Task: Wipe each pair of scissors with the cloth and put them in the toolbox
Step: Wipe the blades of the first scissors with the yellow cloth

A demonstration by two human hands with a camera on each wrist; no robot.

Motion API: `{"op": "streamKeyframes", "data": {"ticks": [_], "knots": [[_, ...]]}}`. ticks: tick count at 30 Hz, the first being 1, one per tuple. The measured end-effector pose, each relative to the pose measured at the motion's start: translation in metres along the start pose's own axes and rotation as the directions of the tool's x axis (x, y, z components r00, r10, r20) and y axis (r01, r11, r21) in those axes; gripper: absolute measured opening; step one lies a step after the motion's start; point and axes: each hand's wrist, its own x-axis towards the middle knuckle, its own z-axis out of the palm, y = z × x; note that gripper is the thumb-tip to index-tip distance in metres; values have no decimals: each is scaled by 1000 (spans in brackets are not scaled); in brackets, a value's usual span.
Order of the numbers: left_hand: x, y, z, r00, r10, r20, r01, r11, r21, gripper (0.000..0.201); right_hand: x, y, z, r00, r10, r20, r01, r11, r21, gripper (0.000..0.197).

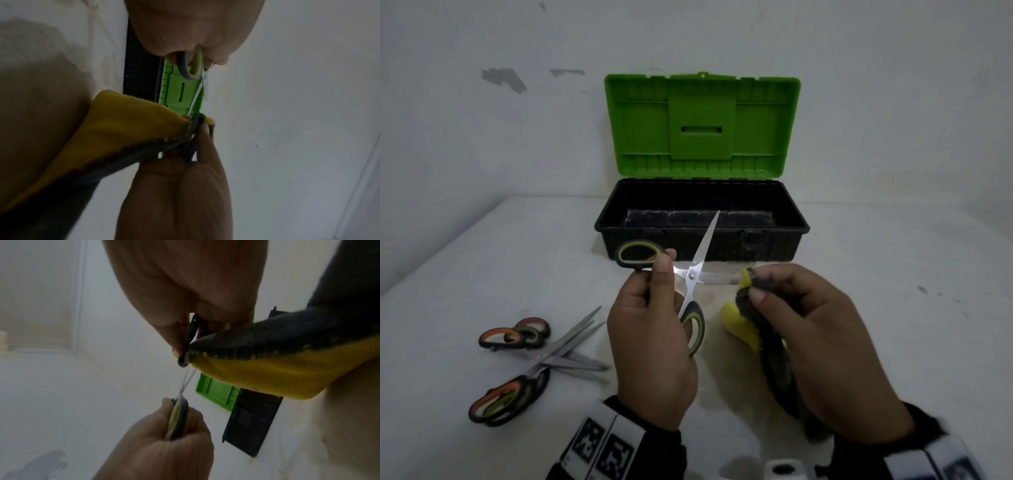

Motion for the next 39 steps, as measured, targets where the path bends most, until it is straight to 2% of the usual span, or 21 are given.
{"op": "streamKeyframes", "data": {"ticks": [3,5,14,21,31,35,39], "knots": [[-2,2,-2,1000,18,10,-18,1000,6,26,-4,1,14,1000,1,-30,-6,987,-163,18],[-3,1,-3,999,38,20,-39,999,25,26,-6,0,20,995,-65,-75,43,964,-264,19],[-9,-3,-7,990,130,50,-135,984,116,27,0,-10,40,956,-266,-122,214,921,-326,14],[-8,-1,-8,995,91,52,-95,991,96,24,8,-7,38,959,-242,-147,164,898,-408,6],[-5,7,-8,990,64,126,-77,992,101,26,5,-15,30,946,-316,-67,246,839,-485,6],[-1,14,-8,985,42,166,-59,994,95,25,6,-22,18,955,-296,-11,241,799,-551,5],[8,26,-12,974,20,224,-48,992,120,25,15,-36,-11,966,-257,-16,222,861,-457,7]]}}
